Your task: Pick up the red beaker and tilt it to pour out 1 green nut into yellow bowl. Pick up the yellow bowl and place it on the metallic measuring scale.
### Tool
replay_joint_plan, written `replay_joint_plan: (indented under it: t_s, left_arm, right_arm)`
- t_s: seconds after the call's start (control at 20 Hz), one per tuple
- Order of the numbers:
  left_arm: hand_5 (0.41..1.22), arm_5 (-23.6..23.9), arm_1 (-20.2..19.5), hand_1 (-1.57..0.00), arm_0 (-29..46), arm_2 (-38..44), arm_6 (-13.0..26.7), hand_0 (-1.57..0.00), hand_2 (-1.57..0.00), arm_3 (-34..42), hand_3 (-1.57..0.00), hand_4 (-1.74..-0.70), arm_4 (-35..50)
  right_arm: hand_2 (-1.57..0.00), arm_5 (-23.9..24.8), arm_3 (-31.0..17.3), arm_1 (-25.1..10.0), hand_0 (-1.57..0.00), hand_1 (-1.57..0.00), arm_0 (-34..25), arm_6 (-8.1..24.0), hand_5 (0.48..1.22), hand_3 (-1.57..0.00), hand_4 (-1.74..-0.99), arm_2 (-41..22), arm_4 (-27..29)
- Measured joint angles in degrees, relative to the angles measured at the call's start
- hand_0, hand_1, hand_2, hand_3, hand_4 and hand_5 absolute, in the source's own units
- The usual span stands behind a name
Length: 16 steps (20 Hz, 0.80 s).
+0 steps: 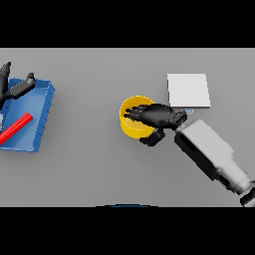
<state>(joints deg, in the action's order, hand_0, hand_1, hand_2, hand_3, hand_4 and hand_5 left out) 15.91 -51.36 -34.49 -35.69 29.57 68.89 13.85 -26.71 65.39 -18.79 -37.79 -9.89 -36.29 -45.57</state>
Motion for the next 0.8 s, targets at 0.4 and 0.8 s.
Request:
replay_joint_plan:
  t_s: [0.4, 0.8]
  left_arm:
    - [0.727, 0.37, -0.19, 0.00, 0.44, 0.44, -0.80, 0.00, 0.00, 0.71, 0.00, -0.80, 0.44]
    - [0.724, 0.28, -0.06, 0.00, 0.06, 0.27, -0.32, 0.00, 0.00, 0.94, 0.00, -0.81, 0.47]
  right_arm:
    - [-0.97, -2.53, 0.79, -1.26, -1.03, -0.99, 0.21, -0.93, 1.090, -0.69, -1.571, -1.70, -0.67]
    - [-1.42, -4.93, 1.41, -1.15, -1.48, -1.47, -0.38, 2.13, 1.199, -1.18, -1.711, -1.82, 1.49]
